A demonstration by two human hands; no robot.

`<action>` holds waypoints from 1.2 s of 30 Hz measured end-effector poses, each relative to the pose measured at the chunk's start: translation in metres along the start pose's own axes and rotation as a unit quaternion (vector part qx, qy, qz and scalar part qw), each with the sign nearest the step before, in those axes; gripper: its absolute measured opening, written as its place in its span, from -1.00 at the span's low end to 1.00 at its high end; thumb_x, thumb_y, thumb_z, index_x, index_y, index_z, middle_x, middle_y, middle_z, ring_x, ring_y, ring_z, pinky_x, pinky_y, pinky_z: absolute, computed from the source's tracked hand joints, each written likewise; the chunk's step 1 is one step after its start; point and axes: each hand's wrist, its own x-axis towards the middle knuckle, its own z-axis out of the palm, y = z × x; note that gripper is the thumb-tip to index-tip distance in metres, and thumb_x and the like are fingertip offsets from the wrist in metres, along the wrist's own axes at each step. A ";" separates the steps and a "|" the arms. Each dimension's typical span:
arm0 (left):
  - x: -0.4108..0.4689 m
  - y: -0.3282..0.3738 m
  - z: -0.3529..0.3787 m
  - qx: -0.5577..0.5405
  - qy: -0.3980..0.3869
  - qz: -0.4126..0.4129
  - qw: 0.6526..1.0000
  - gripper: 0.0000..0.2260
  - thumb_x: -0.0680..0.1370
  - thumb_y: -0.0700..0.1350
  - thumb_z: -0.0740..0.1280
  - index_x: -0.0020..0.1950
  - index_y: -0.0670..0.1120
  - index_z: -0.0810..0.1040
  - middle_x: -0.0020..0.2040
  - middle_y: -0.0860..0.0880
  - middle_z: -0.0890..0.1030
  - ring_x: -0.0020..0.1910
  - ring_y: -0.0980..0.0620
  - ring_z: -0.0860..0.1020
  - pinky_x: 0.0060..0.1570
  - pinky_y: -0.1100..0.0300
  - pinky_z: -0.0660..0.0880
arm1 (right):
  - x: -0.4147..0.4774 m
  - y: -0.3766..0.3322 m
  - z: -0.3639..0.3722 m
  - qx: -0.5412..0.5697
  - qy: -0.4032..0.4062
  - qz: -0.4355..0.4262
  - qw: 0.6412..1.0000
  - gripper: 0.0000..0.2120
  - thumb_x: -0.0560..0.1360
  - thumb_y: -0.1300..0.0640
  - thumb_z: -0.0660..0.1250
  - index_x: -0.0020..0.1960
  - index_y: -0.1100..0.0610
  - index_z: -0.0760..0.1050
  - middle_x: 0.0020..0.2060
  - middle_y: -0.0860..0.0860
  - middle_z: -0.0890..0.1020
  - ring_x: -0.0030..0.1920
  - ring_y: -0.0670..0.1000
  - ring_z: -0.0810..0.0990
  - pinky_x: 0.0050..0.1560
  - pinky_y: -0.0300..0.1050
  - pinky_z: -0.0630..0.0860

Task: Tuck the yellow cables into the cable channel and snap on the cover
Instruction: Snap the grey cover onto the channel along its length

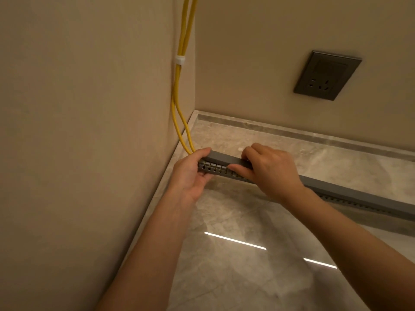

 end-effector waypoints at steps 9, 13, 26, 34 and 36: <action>0.006 -0.007 0.003 0.018 0.030 0.015 0.999 -0.96 0.49 -0.27 0.34 -0.16 -0.20 0.53 -0.17 -0.13 0.59 -0.11 0.00 0.58 -0.18 0.13 0.55 | -0.022 -0.018 0.009 0.000 0.116 0.154 0.981 -0.44 0.38 -0.36 0.20 -0.36 0.15 0.48 -0.46 0.03 0.51 -0.47 0.00 0.43 -0.52 -0.14 0.33; 0.008 -0.011 0.001 0.032 0.027 0.026 0.999 -0.94 0.49 -0.27 0.35 -0.19 -0.20 0.54 -0.18 -0.12 0.60 -0.15 0.03 0.58 -0.15 0.13 0.55 | -0.030 -0.017 0.015 0.005 0.159 0.115 0.981 -0.48 0.39 -0.30 0.28 -0.35 0.18 0.51 -0.46 0.05 0.53 -0.47 0.01 0.46 -0.53 -0.13 0.37; 0.004 -0.012 -0.005 0.008 0.007 0.048 0.999 -0.94 0.48 -0.23 0.38 -0.10 -0.20 0.53 -0.14 -0.14 0.62 -0.10 0.02 0.62 -0.20 0.15 0.62 | -0.020 -0.009 0.010 -0.037 0.166 0.051 0.984 -0.48 0.35 -0.30 0.31 -0.39 0.17 0.47 -0.48 0.03 0.51 -0.47 0.00 0.44 -0.53 -0.17 0.28; 0.004 -0.015 -0.007 0.011 0.019 0.043 0.999 -0.93 0.47 -0.22 0.40 -0.12 -0.20 0.53 -0.17 -0.13 0.63 -0.14 0.03 0.63 -0.11 0.12 0.60 | -0.017 -0.002 0.007 -0.042 0.148 0.028 0.988 -0.49 0.33 -0.30 0.35 -0.39 0.16 0.46 -0.48 0.03 0.51 -0.47 0.00 0.45 -0.53 -0.18 0.25; 0.004 -0.016 -0.007 0.014 0.017 0.045 0.999 -0.92 0.47 -0.22 0.40 -0.10 -0.20 0.54 -0.14 -0.14 0.63 -0.11 0.02 0.63 -0.10 0.12 0.61 | -0.016 -0.001 0.007 -0.035 0.147 0.030 0.988 -0.50 0.32 -0.30 0.37 -0.39 0.16 0.46 -0.48 0.03 0.51 -0.47 0.00 0.45 -0.54 -0.18 0.26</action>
